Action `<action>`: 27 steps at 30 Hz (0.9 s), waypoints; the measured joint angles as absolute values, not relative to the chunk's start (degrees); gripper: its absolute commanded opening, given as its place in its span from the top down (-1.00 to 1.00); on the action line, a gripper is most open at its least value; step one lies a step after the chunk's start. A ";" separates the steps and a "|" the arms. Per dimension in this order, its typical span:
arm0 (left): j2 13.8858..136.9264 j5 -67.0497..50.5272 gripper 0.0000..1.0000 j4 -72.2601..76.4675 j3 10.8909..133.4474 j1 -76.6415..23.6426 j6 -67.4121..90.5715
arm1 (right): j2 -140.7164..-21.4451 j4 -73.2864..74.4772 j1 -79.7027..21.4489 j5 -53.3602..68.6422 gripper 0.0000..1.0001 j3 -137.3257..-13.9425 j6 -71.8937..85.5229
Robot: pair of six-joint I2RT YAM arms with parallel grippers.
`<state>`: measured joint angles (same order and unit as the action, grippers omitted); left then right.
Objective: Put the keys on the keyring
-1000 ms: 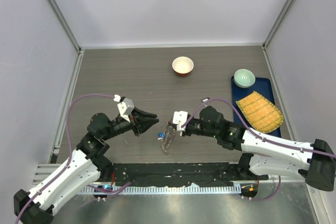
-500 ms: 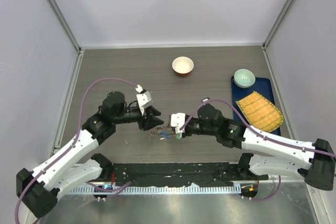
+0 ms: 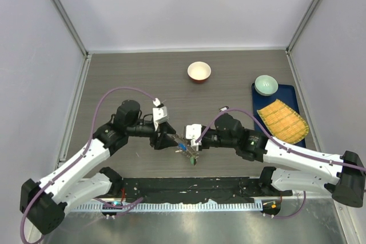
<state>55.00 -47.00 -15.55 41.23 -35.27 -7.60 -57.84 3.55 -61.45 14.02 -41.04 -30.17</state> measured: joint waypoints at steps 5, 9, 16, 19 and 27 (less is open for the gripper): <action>44.86 -45.30 -0.22 -12.47 35.40 -35.27 -2.52 | -57.89 3.55 -61.45 13.65 0.99 -41.04 -30.17; 39.42 -41.71 -0.23 -10.48 33.78 -35.27 1.19 | -58.19 3.55 -61.45 13.58 0.99 -41.15 -30.17; 35.18 -36.32 -0.22 -10.24 33.06 -35.27 3.14 | -59.83 4.12 -61.45 14.22 0.99 -42.57 -30.15; 34.39 -35.27 -0.23 -11.46 33.06 -35.27 2.63 | -60.18 5.23 -61.45 15.57 0.99 -43.42 -30.15; 32.91 -33.10 -0.11 -15.70 33.56 -35.27 -1.32 | -62.54 9.06 -61.34 20.21 0.99 -47.40 -30.70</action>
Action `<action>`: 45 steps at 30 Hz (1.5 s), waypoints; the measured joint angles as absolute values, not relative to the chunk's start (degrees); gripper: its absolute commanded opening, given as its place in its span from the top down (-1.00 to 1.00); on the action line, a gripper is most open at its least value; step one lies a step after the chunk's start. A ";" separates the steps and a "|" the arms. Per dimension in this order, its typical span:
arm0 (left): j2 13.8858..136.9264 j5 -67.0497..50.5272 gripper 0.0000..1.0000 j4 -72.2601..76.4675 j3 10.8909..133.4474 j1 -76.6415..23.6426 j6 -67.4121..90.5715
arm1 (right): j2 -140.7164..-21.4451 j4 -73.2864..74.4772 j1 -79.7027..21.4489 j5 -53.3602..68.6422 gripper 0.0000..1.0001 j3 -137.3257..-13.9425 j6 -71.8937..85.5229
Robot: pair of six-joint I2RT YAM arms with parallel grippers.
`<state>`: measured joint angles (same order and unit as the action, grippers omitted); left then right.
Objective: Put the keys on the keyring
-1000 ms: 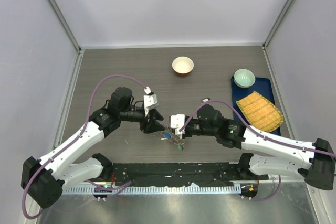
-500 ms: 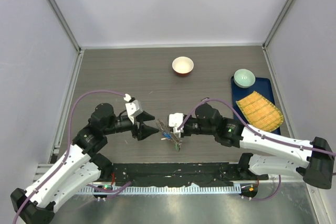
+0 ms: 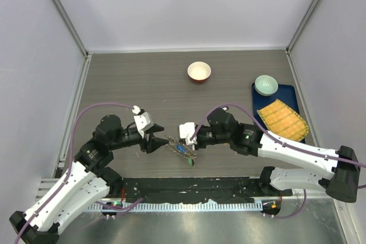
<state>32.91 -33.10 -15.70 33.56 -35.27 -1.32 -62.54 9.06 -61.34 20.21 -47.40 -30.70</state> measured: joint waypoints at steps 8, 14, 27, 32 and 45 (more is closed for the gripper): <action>38.09 -35.88 -0.09 -17.50 36.49 -35.27 -5.39 | -65.30 13.30 -60.93 23.42 0.98 -51.57 -32.73; 43.46 -37.12 -0.03 -18.15 37.95 -35.27 -8.01 | -65.36 14.90 -59.48 25.32 0.99 -52.29 -32.99; 57.65 -45.93 0.01 -20.05 44.31 -34.87 -15.79 | -65.10 13.91 -56.90 26.79 0.99 -52.12 -32.10; 59.61 -47.24 0.05 -19.77 43.79 -34.85 -12.69 | -63.35 11.16 -56.90 24.49 0.99 -49.65 -30.15; 52.88 -40.21 0.38 -9.50 32.69 -40.40 4.45 | -62.54 6.94 -56.88 19.59 0.99 -45.23 -26.72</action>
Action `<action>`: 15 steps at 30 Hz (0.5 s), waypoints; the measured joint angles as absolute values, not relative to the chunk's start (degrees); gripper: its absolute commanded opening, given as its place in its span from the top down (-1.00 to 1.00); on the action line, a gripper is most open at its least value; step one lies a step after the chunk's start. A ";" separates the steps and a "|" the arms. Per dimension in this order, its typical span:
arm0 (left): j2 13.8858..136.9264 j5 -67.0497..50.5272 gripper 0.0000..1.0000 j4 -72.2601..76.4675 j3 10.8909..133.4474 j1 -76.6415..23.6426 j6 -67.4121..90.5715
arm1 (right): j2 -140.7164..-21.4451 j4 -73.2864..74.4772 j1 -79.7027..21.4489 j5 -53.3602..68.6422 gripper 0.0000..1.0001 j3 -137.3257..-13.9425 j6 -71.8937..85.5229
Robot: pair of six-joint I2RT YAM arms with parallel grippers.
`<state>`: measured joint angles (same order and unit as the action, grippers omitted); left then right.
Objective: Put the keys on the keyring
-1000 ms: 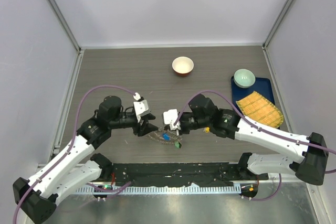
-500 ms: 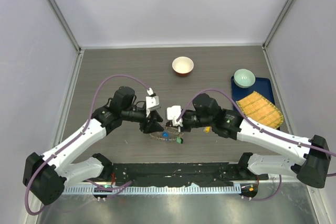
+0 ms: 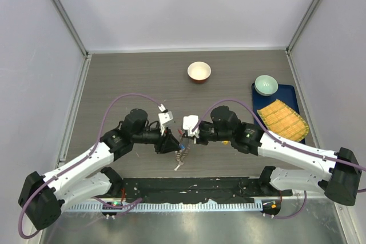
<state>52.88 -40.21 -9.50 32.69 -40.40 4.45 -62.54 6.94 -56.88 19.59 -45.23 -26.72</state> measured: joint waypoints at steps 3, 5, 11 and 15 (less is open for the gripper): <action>52.58 -36.86 0.39 -7.40 31.90 -42.46 7.25 | -62.63 6.35 -56.88 19.53 0.99 -45.10 -26.57; 51.79 -34.92 0.40 -5.74 30.92 -43.18 9.02 | -62.74 6.02 -56.88 19.51 0.99 -45.08 -26.52; 48.21 -31.44 0.34 0.12 26.65 -43.44 13.91 | -63.02 5.17 -56.88 19.55 0.98 -44.95 -26.15; 47.55 -30.13 0.25 4.45 24.14 -43.44 17.26 | -63.02 4.78 -56.88 19.84 0.99 -44.45 -26.15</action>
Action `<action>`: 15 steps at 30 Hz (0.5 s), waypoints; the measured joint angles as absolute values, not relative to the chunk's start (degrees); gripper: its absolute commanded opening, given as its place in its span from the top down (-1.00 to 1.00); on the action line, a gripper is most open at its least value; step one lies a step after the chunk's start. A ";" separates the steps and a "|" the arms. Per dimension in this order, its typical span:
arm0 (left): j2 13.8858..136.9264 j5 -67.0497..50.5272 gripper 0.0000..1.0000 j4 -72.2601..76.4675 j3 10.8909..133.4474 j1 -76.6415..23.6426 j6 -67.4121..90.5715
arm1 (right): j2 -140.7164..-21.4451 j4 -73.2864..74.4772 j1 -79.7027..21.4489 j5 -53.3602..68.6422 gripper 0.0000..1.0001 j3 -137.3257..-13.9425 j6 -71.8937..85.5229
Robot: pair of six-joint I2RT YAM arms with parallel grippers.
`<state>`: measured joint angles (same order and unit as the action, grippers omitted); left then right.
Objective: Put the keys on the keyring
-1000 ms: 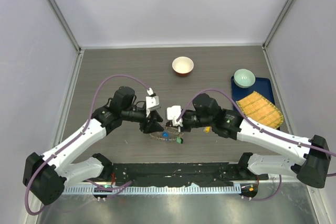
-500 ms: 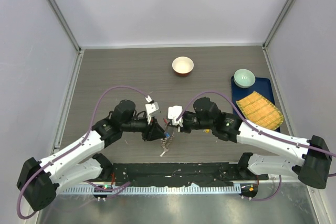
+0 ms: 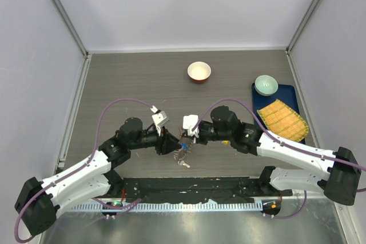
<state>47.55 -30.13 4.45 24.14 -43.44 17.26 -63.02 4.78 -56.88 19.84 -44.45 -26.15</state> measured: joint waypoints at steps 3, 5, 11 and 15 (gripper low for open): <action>45.87 -27.99 0.21 5.58 23.18 -43.51 17.82 | -63.02 4.89 -56.88 20.38 0.98 -44.42 -26.17; 43.88 -26.24 0.17 5.69 22.94 -43.48 17.54 | -63.00 5.06 -56.88 20.86 0.99 -44.42 -26.20; 42.15 -24.43 0.14 1.04 26.20 -42.89 11.90 | -62.37 5.82 -56.88 22.24 0.99 -44.40 -26.57; 44.29 -26.06 0.13 -3.25 30.74 -40.86 5.93 | -61.63 5.89 -56.88 23.14 0.99 -44.27 -26.87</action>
